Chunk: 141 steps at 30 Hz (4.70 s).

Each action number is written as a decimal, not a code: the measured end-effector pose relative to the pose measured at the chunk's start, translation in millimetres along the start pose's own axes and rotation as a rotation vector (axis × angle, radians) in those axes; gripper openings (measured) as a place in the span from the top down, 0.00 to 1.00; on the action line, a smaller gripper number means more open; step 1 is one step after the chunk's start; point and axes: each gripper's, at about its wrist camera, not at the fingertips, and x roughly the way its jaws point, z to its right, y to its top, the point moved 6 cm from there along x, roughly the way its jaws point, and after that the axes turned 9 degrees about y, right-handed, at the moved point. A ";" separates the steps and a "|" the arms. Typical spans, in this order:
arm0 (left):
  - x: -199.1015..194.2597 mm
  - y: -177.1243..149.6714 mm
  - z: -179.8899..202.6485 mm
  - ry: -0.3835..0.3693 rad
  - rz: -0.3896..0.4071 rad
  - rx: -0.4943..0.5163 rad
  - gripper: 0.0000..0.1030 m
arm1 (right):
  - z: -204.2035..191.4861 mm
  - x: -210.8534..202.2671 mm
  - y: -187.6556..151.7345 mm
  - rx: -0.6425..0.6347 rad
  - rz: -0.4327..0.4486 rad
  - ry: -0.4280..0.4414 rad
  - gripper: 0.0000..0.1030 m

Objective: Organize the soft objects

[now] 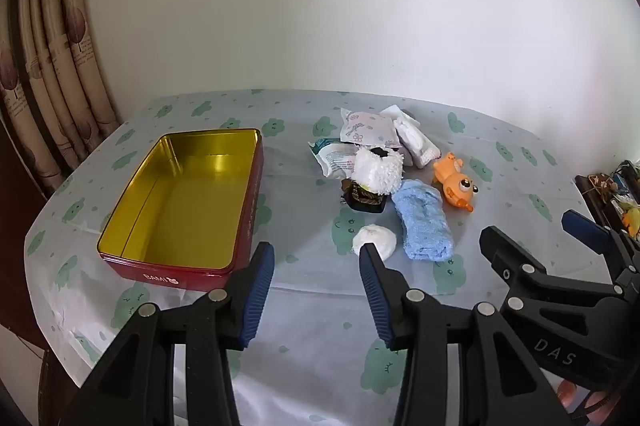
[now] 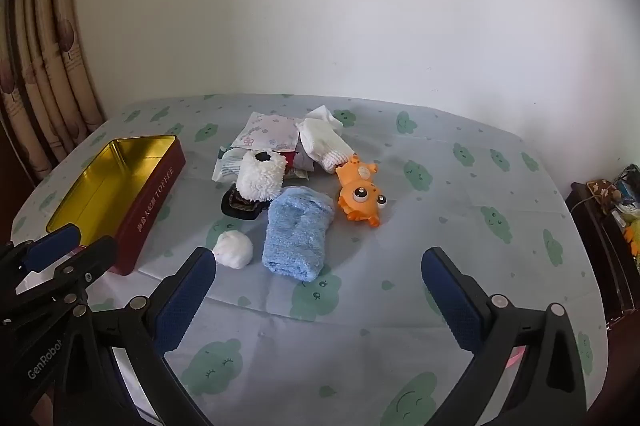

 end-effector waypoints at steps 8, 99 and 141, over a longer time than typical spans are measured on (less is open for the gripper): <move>-0.4 3.5 -4.7 0.007 0.004 -0.020 0.56 | 0.5 -2.7 2.9 0.009 -0.003 0.006 0.01; 11.8 -3.5 -8.3 0.013 -0.012 0.004 0.56 | 13.1 8.4 -6.4 0.060 -0.034 0.022 0.01; 143.7 -12.9 75.7 -0.259 -0.195 0.232 0.68 | 103.0 62.0 -32.6 0.289 -0.109 0.053 0.01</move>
